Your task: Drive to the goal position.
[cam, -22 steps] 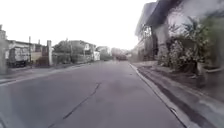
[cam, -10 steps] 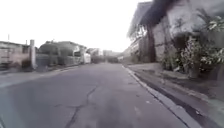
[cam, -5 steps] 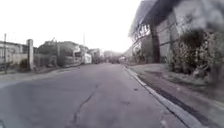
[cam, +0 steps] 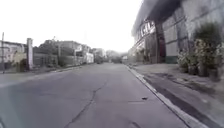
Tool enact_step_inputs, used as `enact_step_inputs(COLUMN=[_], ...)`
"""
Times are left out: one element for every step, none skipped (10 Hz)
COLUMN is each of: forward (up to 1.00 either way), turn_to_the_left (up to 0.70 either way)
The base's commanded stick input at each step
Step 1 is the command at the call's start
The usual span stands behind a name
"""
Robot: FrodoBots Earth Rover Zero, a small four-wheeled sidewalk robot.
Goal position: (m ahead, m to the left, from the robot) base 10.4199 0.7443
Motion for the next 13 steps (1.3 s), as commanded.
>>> enact_step_inputs(forward=[1.00, 1.00, 1.00, 1.00, 1.00, 1.00, 1.00, 1.00, 1.00, 1.00, 1.00, 1.00, 1.00], turn_to_the_left=[0.00, 0.00, 0.00, 0.00, 0.00, 0.00, 0.00, 0.00, 0.00, 0.00, 0.00, 0.00, -0.16])
